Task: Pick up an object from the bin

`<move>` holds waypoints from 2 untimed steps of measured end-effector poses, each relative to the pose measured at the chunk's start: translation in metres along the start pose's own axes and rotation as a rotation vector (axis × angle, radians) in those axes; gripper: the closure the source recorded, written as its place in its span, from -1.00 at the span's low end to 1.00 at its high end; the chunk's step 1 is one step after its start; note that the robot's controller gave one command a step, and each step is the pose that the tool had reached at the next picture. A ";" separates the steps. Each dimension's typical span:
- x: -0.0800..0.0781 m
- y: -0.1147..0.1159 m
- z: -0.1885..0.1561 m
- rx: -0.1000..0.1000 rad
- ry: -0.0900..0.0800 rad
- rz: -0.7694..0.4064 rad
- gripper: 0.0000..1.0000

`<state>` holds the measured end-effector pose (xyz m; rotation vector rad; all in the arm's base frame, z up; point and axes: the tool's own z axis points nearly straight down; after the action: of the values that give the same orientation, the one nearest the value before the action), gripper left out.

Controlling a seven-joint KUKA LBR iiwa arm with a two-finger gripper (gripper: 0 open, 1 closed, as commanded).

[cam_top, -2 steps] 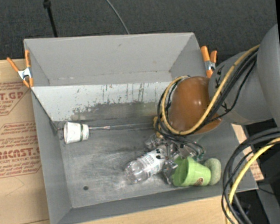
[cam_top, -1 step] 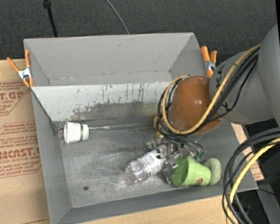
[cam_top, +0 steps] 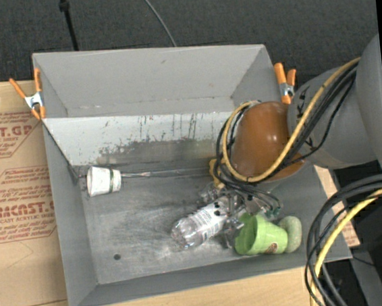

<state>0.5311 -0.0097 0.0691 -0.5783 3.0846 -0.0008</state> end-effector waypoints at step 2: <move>0.002 0.001 -0.033 -0.003 0.007 0.000 1.00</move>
Offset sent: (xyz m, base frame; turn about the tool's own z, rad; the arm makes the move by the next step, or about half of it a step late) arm 0.0000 0.0001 0.0235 0.0000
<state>0.5283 -0.0094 0.1023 -0.5799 3.0915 0.0018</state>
